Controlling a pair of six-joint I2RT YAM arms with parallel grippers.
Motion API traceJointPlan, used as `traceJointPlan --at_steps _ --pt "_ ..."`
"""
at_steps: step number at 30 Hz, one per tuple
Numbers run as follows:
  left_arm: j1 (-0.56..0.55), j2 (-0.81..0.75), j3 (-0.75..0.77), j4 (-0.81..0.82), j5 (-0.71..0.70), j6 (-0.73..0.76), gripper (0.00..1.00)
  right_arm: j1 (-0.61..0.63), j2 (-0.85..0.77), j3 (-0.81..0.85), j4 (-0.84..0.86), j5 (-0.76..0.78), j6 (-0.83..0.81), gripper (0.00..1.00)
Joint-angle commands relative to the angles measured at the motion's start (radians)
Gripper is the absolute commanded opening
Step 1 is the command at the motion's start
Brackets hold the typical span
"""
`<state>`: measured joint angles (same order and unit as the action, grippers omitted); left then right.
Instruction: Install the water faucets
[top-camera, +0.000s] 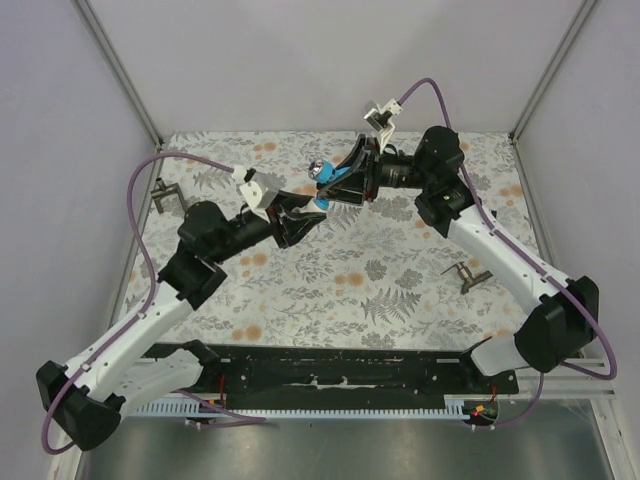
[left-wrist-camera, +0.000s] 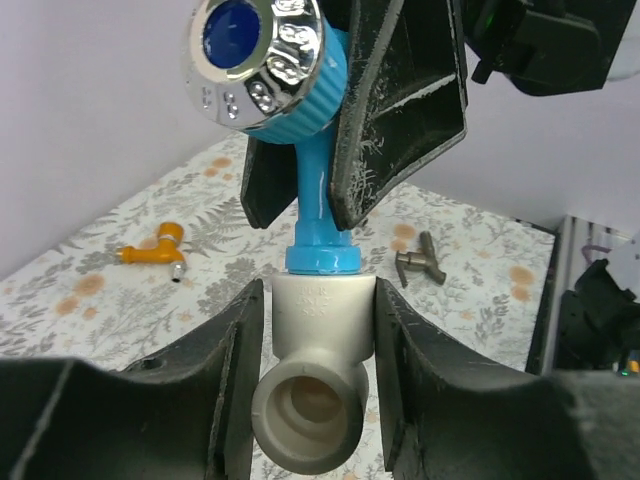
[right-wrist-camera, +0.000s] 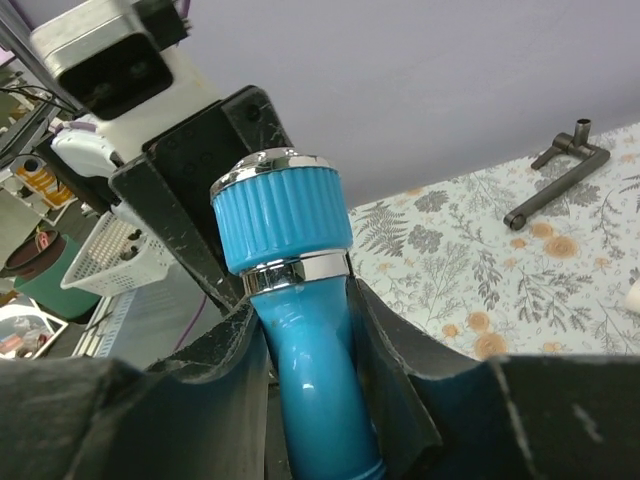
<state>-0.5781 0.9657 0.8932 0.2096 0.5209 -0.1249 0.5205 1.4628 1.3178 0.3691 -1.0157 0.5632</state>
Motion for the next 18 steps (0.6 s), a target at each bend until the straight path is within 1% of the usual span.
traceJointPlan --at_steps 1,4,6,9,11,14,15,16,18 --pt "-0.161 -0.048 -0.023 -0.021 -0.597 0.366 0.02 0.033 -0.05 0.031 -0.22 0.339 -0.045 0.0" --pt "-0.258 -0.047 -0.057 0.049 -0.804 0.474 0.02 0.059 -0.061 0.04 -0.352 0.468 -0.056 0.0" --pt "-0.316 -0.038 -0.079 0.109 -0.908 0.55 0.02 0.072 -0.067 0.04 -0.413 0.531 -0.048 0.0" --pt "-0.377 -0.006 -0.095 0.174 -0.989 0.645 0.02 0.084 -0.068 0.032 -0.446 0.577 -0.023 0.0" --pt "-0.388 0.011 -0.1 0.192 -1.007 0.648 0.02 0.082 -0.065 0.017 -0.437 0.577 -0.002 0.0" --pt "-0.39 0.018 -0.105 0.191 -1.047 0.605 0.03 0.072 -0.061 0.003 -0.438 0.575 0.01 0.0" --pt "-0.388 0.013 -0.108 0.185 -1.065 0.584 0.08 0.059 -0.062 -0.002 -0.44 0.571 0.013 0.0" --pt "-0.388 0.007 -0.109 0.168 -1.073 0.562 0.11 0.047 -0.061 -0.008 -0.443 0.563 0.018 0.0" --pt "-0.387 -0.008 -0.115 0.12 -1.076 0.524 0.14 0.02 -0.062 -0.017 -0.452 0.56 0.02 0.0"
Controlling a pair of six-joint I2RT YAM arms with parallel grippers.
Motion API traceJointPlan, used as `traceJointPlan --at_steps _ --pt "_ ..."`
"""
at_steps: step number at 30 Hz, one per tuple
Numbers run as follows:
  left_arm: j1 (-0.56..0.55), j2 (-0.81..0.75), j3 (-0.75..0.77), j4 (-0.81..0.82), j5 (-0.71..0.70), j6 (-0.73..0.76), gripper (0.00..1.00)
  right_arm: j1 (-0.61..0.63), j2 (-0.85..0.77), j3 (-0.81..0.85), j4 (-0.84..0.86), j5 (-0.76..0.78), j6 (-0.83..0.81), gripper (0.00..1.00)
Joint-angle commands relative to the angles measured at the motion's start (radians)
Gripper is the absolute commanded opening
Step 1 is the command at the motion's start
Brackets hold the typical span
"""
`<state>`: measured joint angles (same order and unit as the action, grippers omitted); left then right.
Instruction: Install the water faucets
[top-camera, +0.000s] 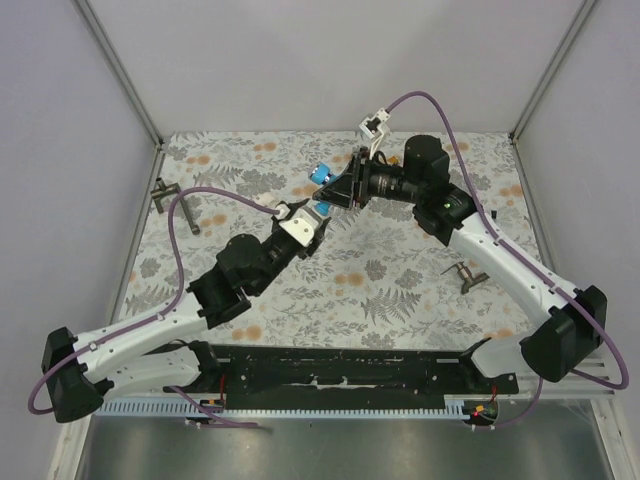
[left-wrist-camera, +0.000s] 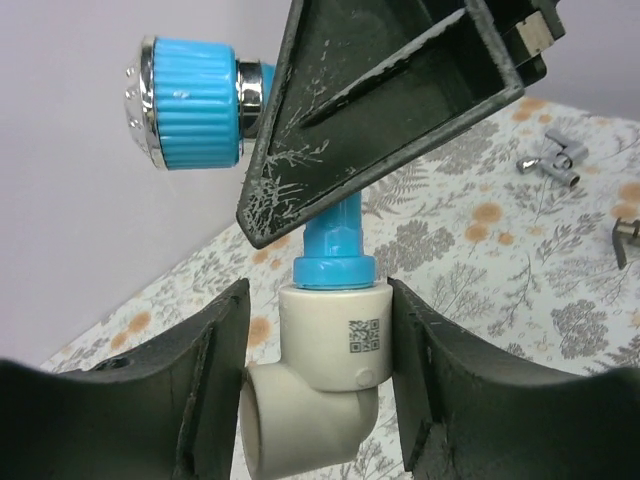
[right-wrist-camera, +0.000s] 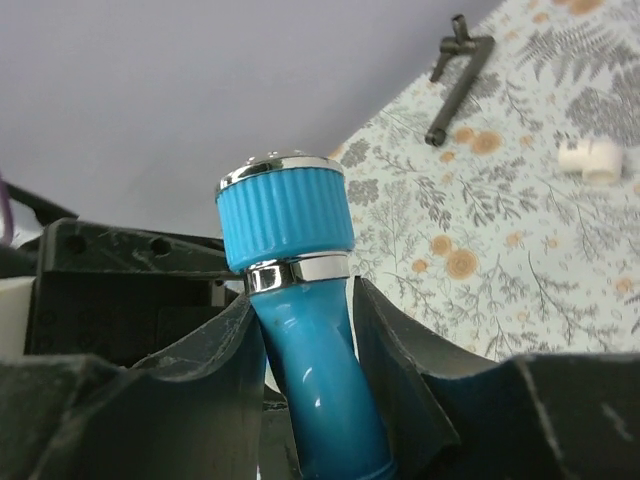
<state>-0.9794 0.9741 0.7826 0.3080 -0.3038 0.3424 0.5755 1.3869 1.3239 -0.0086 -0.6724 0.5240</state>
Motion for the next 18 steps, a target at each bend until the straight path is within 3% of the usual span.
traceJointPlan --at_steps 1,4,6,12,15,18 --pt "0.015 -0.024 -0.005 -0.001 -0.25 0.029 0.2 -0.045 0.012 -0.026 -0.074 0.212 0.057 0.0" --pt "0.025 -0.046 -0.003 -0.105 -0.203 -0.083 0.55 -0.087 0.014 -0.041 -0.076 0.194 0.062 0.0" --pt "0.045 -0.067 -0.008 -0.161 -0.14 -0.167 0.67 -0.115 0.014 -0.055 -0.076 0.186 0.065 0.0" --pt "0.23 -0.107 -0.026 -0.283 0.245 -0.419 0.72 -0.181 0.004 -0.074 -0.061 0.152 0.065 0.0" --pt "0.317 -0.091 -0.042 -0.256 0.447 -0.534 0.74 -0.184 0.008 -0.077 -0.002 0.088 0.07 0.0" --pt "0.334 -0.065 -0.06 -0.181 0.54 -0.569 0.76 -0.186 0.02 -0.075 0.079 -0.008 0.082 0.0"
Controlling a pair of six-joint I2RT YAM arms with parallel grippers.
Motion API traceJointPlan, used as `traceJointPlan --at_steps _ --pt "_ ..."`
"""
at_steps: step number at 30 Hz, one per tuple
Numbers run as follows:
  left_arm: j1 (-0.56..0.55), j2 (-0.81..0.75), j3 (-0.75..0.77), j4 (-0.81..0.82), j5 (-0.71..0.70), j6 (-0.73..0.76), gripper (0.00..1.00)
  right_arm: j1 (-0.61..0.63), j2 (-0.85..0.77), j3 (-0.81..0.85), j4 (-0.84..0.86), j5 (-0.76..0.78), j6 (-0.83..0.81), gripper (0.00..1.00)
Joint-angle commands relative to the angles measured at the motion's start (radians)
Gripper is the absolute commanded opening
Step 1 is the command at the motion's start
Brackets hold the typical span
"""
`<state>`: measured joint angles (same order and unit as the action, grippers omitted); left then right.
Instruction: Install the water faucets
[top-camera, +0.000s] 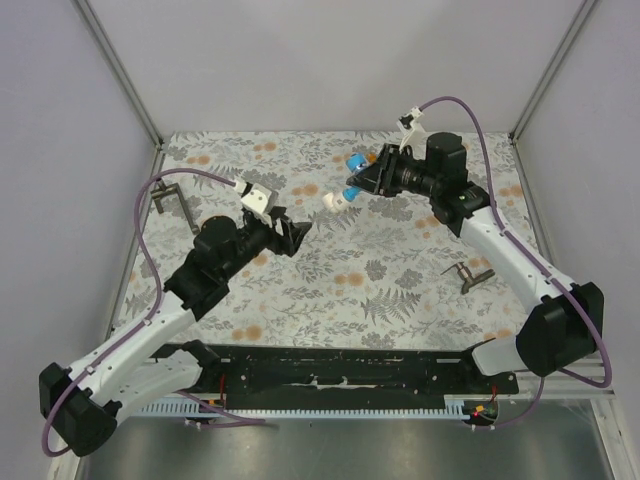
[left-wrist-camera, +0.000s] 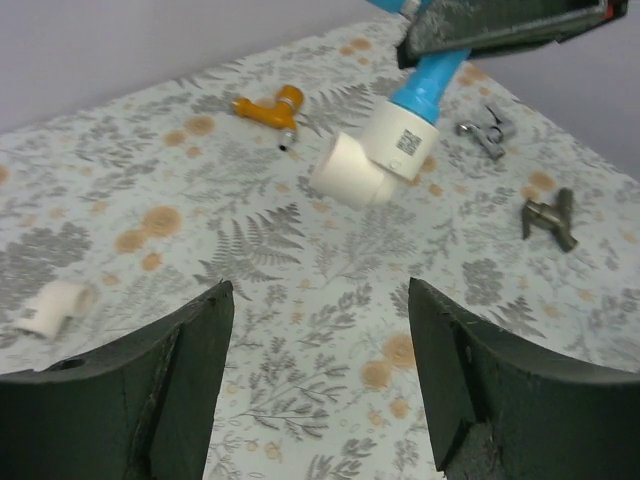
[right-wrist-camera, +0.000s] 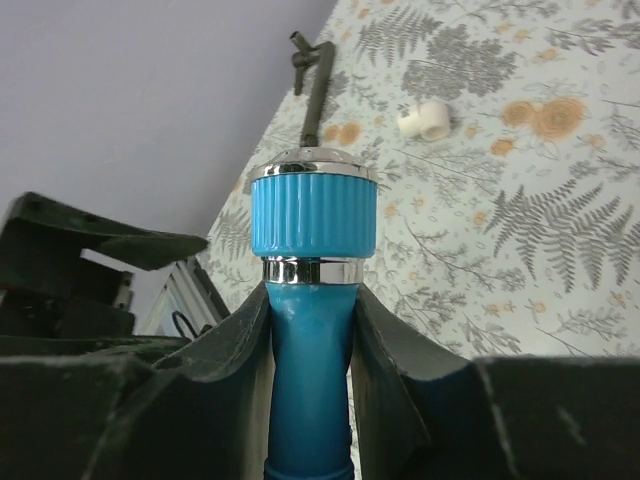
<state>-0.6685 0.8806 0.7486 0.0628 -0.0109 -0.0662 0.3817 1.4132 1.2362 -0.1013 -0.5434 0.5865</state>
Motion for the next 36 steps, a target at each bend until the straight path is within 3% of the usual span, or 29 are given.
traceJointPlan --at_steps 1,5,11,15,25,27,31,33,36 --pt "0.024 0.04 -0.028 0.087 0.274 -0.155 0.77 0.009 -0.003 0.009 0.21 -0.176 0.029 0.0" --pt "0.044 0.078 -0.031 0.181 0.348 -0.133 0.82 0.009 0.001 -0.007 0.33 -0.294 0.039 0.0" --pt "0.162 0.104 -0.087 0.461 0.572 -0.326 0.84 0.016 -0.026 -0.026 0.463 -0.394 0.05 0.0" --pt "0.178 0.133 -0.112 0.63 0.663 -0.418 0.84 0.032 -0.034 -0.018 0.531 -0.444 0.05 0.0" --pt "0.178 0.224 -0.045 0.712 0.717 -0.468 0.79 0.097 -0.013 0.017 0.558 -0.463 0.044 0.0" --pt "0.178 0.233 -0.041 0.712 0.723 -0.463 0.7 0.108 -0.013 0.016 0.554 -0.451 0.044 0.0" --pt "0.178 0.227 -0.037 0.659 0.718 -0.426 0.21 0.126 -0.014 0.016 0.514 -0.42 0.035 0.0" --pt "0.173 0.199 -0.017 0.542 0.665 -0.338 0.02 0.131 -0.013 0.013 0.459 -0.377 0.023 0.0" --pt "0.132 0.135 0.02 0.317 0.463 -0.146 0.02 0.134 -0.014 -0.007 0.402 -0.308 0.012 0.0"
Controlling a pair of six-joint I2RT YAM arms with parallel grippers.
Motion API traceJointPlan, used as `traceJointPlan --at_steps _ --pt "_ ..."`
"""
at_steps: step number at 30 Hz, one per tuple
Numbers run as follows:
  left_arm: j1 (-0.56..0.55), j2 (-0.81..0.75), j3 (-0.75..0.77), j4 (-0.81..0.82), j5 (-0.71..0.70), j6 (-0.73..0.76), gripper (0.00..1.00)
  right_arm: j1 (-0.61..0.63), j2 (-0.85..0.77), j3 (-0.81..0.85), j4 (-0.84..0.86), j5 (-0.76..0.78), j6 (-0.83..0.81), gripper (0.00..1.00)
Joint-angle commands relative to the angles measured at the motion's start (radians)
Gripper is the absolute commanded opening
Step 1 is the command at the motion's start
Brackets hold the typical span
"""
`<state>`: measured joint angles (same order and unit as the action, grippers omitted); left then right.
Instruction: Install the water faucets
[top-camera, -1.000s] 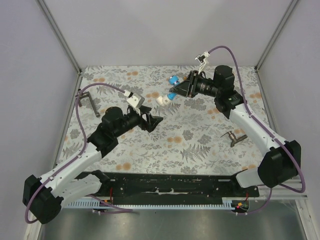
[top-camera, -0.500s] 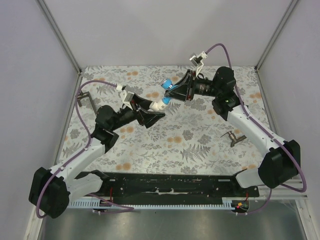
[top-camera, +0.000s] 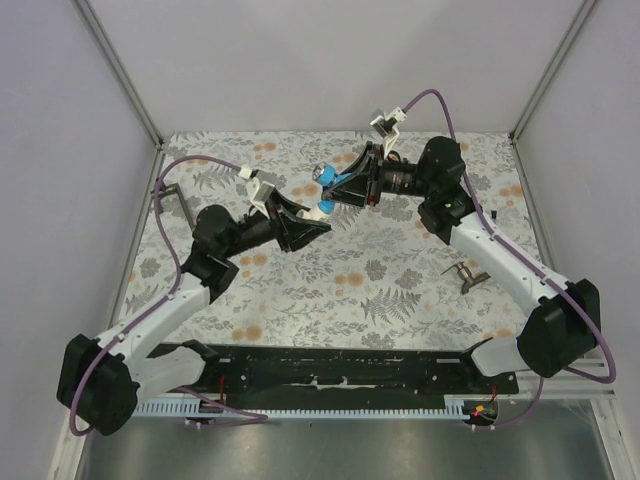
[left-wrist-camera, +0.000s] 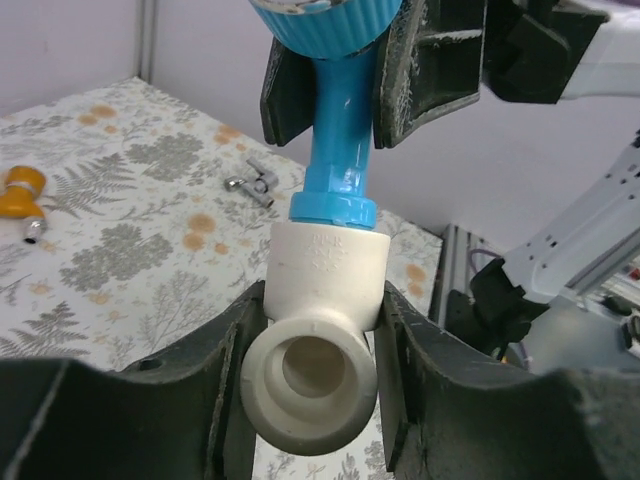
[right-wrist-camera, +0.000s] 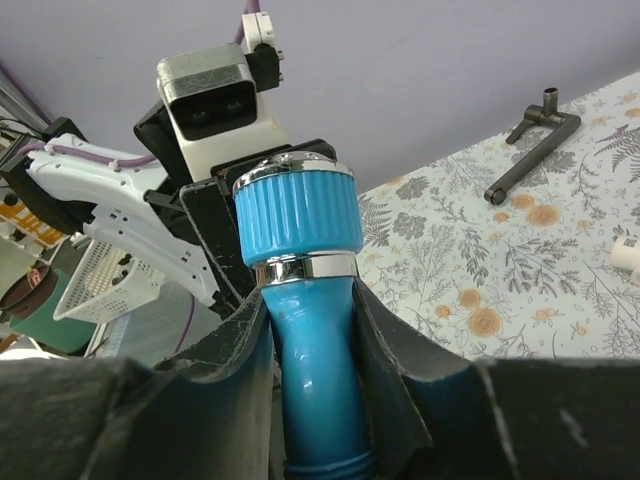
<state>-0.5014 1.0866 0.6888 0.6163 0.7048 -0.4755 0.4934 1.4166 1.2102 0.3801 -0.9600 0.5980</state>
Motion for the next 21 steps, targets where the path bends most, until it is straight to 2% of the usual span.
traceJointPlan --at_steps 1,4,7,10,12,13,14,15,16,17,18,21 --pt "-0.063 -0.088 0.092 -0.292 -0.328 0.334 0.02 0.025 -0.021 0.008 -0.09 0.13 -0.003 0.0" --pt "-0.149 -0.113 0.115 -0.417 -0.604 0.474 0.02 0.034 -0.018 -0.009 -0.141 0.202 -0.009 0.0" --pt "-0.225 -0.103 0.12 -0.452 -0.819 0.563 0.02 0.042 -0.008 -0.017 -0.155 0.245 -0.001 0.0" --pt "-0.264 -0.091 0.115 -0.446 -0.93 0.592 0.02 0.042 0.01 -0.017 -0.161 0.268 0.011 0.0" --pt "-0.264 -0.09 0.112 -0.441 -0.938 0.586 0.02 0.042 0.018 -0.017 -0.162 0.274 0.01 0.0" --pt "-0.262 -0.093 0.114 -0.443 -0.944 0.568 0.1 0.04 0.021 -0.015 -0.17 0.282 0.008 0.0" --pt "-0.262 -0.096 0.115 -0.443 -0.955 0.543 0.22 0.033 0.027 -0.017 -0.181 0.293 0.006 0.0" --pt "-0.259 -0.1 0.114 -0.446 -0.962 0.517 0.41 0.019 0.034 -0.015 -0.191 0.299 0.011 0.0" --pt "-0.256 -0.102 0.115 -0.455 -0.962 0.497 0.55 0.002 0.041 -0.015 -0.202 0.305 0.016 0.0" --pt "-0.249 -0.105 0.117 -0.475 -0.964 0.458 0.64 -0.016 0.048 -0.015 -0.226 0.319 0.016 0.0" --pt "-0.237 -0.106 0.12 -0.49 -0.958 0.427 0.71 -0.033 0.06 -0.011 -0.257 0.335 0.013 0.0" --pt "-0.162 -0.109 0.112 -0.556 -0.897 0.329 0.79 -0.111 0.097 -0.017 -0.306 0.353 0.029 0.0"
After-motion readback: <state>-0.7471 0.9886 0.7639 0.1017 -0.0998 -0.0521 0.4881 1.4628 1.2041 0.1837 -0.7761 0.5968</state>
